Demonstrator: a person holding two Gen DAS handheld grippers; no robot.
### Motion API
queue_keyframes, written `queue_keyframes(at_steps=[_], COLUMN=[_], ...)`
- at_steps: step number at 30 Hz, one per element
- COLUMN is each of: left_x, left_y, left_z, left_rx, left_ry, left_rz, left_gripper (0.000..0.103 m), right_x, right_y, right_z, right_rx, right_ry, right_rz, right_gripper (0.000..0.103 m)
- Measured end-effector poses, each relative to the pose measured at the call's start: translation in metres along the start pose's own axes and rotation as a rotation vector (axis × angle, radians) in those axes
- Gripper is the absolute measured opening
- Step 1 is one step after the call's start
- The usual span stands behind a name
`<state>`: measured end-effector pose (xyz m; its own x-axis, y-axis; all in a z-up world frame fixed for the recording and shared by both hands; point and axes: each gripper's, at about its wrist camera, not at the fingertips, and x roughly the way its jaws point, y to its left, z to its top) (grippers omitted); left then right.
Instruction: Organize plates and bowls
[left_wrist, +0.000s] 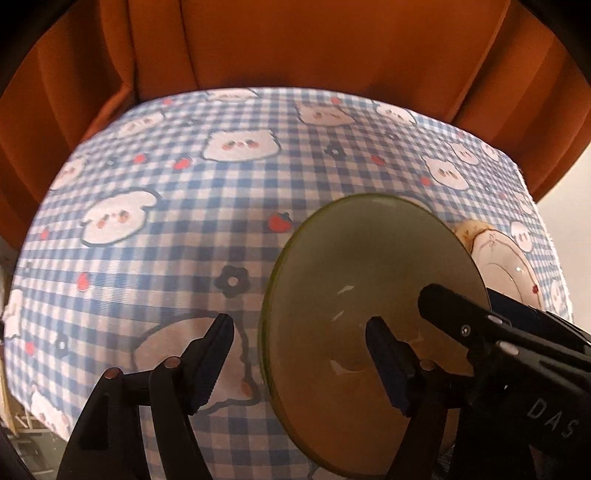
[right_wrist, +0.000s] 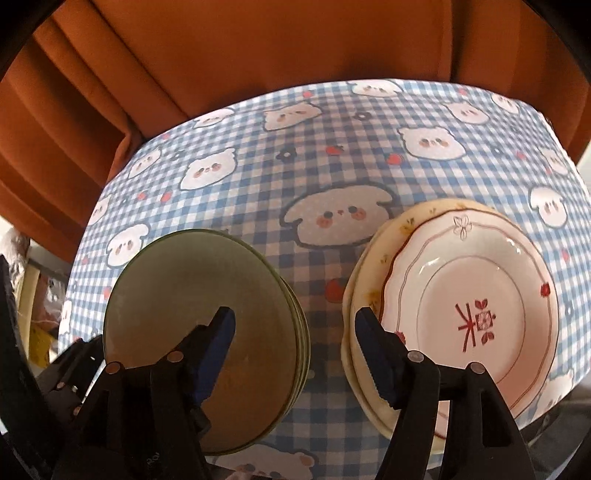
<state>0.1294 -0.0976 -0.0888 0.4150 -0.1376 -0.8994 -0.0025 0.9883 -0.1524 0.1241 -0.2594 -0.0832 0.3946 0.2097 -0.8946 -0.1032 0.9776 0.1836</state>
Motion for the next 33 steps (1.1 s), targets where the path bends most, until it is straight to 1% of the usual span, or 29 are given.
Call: queue_keyframes(at_steps=[2,4,5,8,9,13,17,19,23,27,30,33], left_x=[0.007,0.012,0.013,0.015,0.016,0.015,0.014,0.016,0.014,0.013,0.014,0.011], left_y=[0.003,0.006,0.006,0.002,0.001,-0.001,0.001,0.001,-0.004,-0.007,-0.007,-0.010], left_z=[0.001,0.002,0.002,0.000,0.000,-0.001,-0.002,0.000,0.000,0.000,0.000,0.001], left_rx=[-0.014,-0.043,-0.047,-0.026,-0.017,0.002,0.005,0.016,0.050,0.070,0.068,0.078], left_ry=[0.037,0.077,0.084,0.089,0.091,0.091,0.086,0.087,0.078,0.079,0.084,0.088], left_rz=[-0.050,-0.098,-0.116,-0.137,-0.141,-0.136,-0.114,-0.100,-0.062,-0.035,-0.026,-0.009], left_gripper=[0.076,0.073,0.073,0.073,0.071,0.067,0.065,0.065,0.065,0.065,0.064,0.060], right_x=[0.002,0.005,0.007,0.011,0.012,0.017,0.022,0.025,0.031,0.036,0.036,0.035], right_y=[-0.002,-0.001,-0.002,-0.002,-0.001,-0.002,-0.004,-0.004,-0.004,-0.007,-0.005,-0.004], right_z=[0.001,0.000,0.000,0.000,-0.001,-0.003,-0.004,-0.004,-0.002,-0.003,-0.002,-0.001], right_rx=[0.014,0.027,0.035,0.058,0.060,0.073,0.084,0.088,0.089,0.104,0.091,0.075], right_ry=[0.006,0.016,0.021,0.027,0.032,0.048,0.056,0.060,0.083,0.103,0.109,0.114], right_rz=[-0.004,-0.011,-0.012,-0.013,-0.015,-0.011,0.028,0.058,0.112,0.159,0.157,0.151], right_gripper=[0.071,0.071,0.071,0.071,0.071,0.071,0.070,0.068,0.057,0.051,0.051,0.051])
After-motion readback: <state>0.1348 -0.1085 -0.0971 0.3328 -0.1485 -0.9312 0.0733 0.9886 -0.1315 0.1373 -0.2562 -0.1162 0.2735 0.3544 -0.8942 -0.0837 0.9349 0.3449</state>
